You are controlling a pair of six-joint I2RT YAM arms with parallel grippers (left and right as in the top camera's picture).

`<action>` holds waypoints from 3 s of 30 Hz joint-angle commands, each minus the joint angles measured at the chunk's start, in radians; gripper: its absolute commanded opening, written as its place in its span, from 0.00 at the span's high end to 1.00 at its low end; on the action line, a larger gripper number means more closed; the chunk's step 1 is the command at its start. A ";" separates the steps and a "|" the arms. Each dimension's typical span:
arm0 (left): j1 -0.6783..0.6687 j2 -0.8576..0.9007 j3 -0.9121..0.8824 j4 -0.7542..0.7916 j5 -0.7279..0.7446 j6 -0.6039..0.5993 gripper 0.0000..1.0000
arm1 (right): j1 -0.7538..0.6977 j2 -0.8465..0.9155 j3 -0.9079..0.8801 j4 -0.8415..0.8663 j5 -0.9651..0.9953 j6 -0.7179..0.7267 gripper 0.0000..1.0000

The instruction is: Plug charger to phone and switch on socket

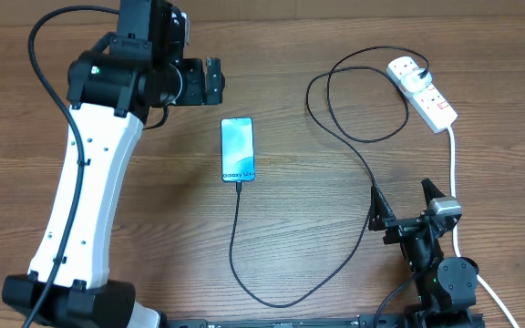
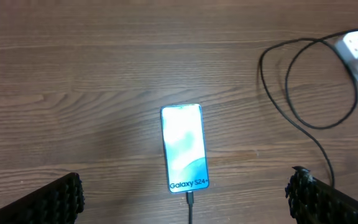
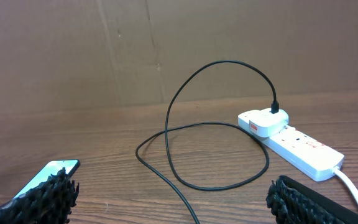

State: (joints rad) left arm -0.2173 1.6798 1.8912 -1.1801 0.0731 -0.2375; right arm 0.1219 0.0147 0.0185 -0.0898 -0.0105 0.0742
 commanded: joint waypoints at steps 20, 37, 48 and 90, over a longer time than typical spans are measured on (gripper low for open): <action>-0.019 -0.349 -0.569 0.251 -0.002 -0.003 0.00 | -0.005 -0.012 -0.010 0.005 0.010 -0.004 0.00; -0.019 -0.721 -1.081 0.654 0.006 -0.007 0.00 | -0.005 -0.012 -0.010 0.005 0.010 -0.004 0.00; -0.019 -1.086 -1.437 0.962 0.027 -0.014 0.00 | -0.005 -0.012 -0.010 0.005 0.010 -0.004 0.00; 0.029 -1.677 -1.886 1.289 -0.007 -0.040 0.00 | -0.005 -0.012 -0.010 0.005 0.010 -0.004 0.00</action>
State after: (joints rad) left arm -0.1951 0.0284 0.0170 0.1017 0.1127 -0.2630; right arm 0.1192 0.0147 0.0185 -0.0898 -0.0101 0.0738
